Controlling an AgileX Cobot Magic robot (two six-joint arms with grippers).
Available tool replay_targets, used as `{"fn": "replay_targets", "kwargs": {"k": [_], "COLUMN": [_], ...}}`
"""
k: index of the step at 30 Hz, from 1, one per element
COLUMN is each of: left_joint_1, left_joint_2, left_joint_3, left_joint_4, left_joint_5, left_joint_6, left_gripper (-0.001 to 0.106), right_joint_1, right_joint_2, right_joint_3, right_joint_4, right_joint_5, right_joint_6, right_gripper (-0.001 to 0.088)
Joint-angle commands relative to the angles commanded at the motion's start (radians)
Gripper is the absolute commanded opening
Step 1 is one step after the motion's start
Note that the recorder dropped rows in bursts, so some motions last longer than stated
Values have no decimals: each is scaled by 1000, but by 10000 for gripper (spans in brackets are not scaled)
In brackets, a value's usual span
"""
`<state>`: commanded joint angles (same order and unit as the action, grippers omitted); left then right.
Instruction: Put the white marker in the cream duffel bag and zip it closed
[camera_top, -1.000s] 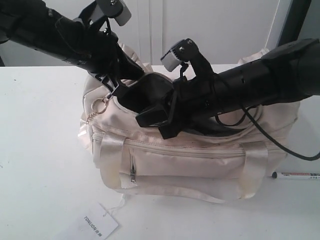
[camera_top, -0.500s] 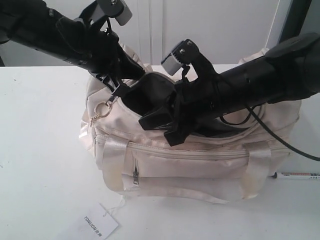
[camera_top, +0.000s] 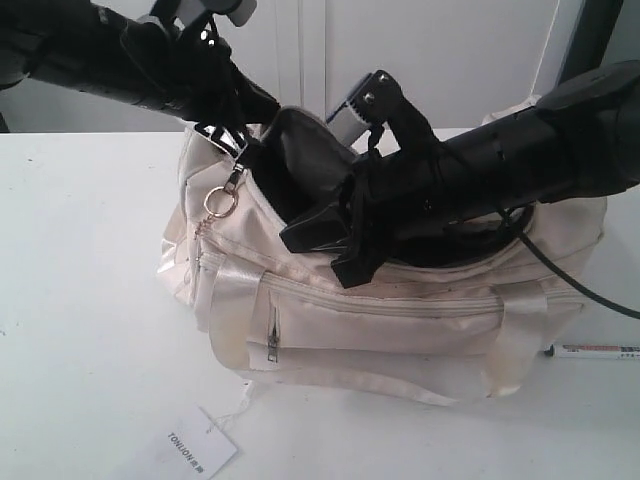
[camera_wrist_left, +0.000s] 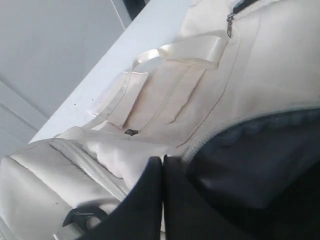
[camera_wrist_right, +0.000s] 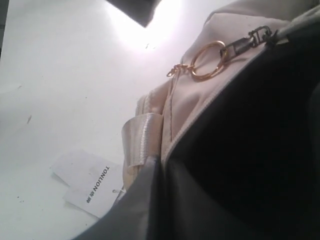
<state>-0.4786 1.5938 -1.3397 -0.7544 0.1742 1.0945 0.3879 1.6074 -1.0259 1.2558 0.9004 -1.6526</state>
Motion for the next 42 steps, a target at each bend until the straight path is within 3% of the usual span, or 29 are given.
{"fn": "replay_targets", "kwargs": {"k": [21,31,37,42], "left_joint_1": [0,0,0,0], "left_joint_2": [2,2,5,59], "left_joint_3": [0,0,0,0], "left_joint_4": [0,0,0,2], "left_joint_5": [-155,-168,-245,-377], "left_joint_6": [0,0,0,0], "left_gripper": [0,0,0,0], "right_joint_1": [0,0,0,0], "right_joint_2": [1,1,1,1], "right_joint_3": [0,0,0,0], "right_joint_4": [-4,-12,-14,-14], "right_joint_5": [47,65,65,63], "right_joint_6": [-29,-54,-56,-56], "right_gripper": [0,0,0,0]}}
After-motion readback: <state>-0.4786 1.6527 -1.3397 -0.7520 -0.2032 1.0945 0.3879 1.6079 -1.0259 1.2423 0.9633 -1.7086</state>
